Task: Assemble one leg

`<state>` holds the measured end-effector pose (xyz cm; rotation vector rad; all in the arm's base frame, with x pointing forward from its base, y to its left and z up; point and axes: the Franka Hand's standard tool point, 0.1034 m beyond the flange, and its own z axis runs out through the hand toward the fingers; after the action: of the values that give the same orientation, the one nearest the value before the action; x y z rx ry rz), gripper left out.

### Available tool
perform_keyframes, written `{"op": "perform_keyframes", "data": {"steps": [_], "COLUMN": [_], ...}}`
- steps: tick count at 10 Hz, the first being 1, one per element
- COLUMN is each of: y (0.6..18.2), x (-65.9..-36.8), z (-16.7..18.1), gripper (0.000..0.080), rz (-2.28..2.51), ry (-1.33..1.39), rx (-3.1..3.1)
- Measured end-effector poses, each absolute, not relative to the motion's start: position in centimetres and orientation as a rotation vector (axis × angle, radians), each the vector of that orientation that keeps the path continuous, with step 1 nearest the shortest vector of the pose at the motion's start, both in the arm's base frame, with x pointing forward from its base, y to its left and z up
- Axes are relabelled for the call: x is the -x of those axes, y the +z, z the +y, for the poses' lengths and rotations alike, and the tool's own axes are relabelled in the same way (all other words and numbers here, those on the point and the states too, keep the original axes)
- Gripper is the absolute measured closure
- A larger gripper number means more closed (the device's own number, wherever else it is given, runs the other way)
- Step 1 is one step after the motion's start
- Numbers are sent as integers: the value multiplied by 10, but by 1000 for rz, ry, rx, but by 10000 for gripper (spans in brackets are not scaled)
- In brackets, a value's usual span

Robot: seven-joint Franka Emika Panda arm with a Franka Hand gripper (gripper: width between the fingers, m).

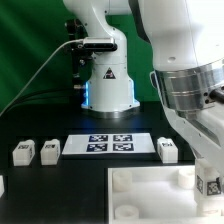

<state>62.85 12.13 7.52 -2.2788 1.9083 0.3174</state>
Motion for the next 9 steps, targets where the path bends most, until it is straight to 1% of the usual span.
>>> {"op": "perform_keyframes", "data": {"steps": [1,2,3,4,6,9], "y": [74,71,72,74,72,77], "x": [-628,-626,-625,-624,-624,-626], "z": [120,119,118,119,117,120], "gripper": [189,189,158,152,152,150], "rz": [1769,1581,1400,1209,975,281], "ry": [291,254,228,201,180,64], "rx": [2378,2494,2602,2701,2786,3000]}}
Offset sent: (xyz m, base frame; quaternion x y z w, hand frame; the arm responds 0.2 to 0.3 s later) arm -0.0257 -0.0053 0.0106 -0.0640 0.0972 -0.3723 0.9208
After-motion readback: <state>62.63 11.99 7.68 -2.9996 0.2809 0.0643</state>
